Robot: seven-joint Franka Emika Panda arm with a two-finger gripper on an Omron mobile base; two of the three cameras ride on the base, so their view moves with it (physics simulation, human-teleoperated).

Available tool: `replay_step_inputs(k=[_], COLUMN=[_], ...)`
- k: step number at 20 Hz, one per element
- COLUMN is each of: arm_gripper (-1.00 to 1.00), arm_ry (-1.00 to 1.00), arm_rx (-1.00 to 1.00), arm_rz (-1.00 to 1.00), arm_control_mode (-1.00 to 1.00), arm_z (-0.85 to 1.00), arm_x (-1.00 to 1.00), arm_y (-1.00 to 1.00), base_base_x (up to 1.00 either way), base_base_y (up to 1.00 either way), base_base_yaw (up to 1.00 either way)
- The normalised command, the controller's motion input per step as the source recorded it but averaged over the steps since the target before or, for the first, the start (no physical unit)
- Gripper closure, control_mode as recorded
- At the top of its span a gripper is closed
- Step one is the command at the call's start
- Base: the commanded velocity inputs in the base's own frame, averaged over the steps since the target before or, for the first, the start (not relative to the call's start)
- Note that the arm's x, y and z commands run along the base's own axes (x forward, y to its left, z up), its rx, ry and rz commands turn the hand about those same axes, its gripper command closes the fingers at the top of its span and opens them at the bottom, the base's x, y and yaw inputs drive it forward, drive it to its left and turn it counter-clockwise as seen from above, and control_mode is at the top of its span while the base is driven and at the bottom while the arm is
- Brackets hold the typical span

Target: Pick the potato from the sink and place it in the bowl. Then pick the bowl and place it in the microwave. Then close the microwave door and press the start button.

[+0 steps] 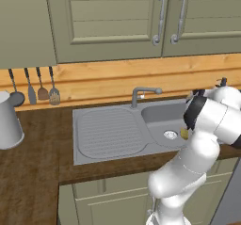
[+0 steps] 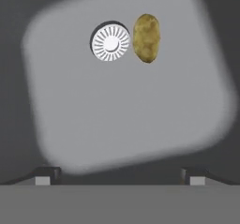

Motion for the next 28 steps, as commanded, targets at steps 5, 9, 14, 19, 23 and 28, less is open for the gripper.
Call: replay_step_inputs(k=[5, 9, 14, 19, 23, 28], arm_gripper=[-1.0, -1.0, -1.0, -1.0, -1.0, -1.0], arm_ry=[0.06, 0.07, 0.06, 0.05, 0.01, 0.0], arm_rx=[0.15, 0.12, 0.06, 0.0, 0.0, 0.0], arm_rz=[-0.07, -0.11, -0.12, -0.1, -0.07, -0.06], arm_control_mode=[-1.0, -1.0, -1.0, -1.0, -1.0, -1.0], arm_z=[-0.53, -0.6, -0.51, -0.42, -0.49, -0.74], arm_x=[0.49, 0.65, 0.59, 0.63, 0.61, 0.46], arm_y=[-0.28, -0.19, -0.28, -0.12, 0.0, 0.0], base_base_x=[0.0, 0.0, 0.0, 0.0, 0.0, 0.0], base_base_y=[0.0, 0.0, 0.0, 0.0, 0.0, 0.0], base_base_yaw=[0.0, 0.0, 0.0, 0.0, 0.0, 0.0])
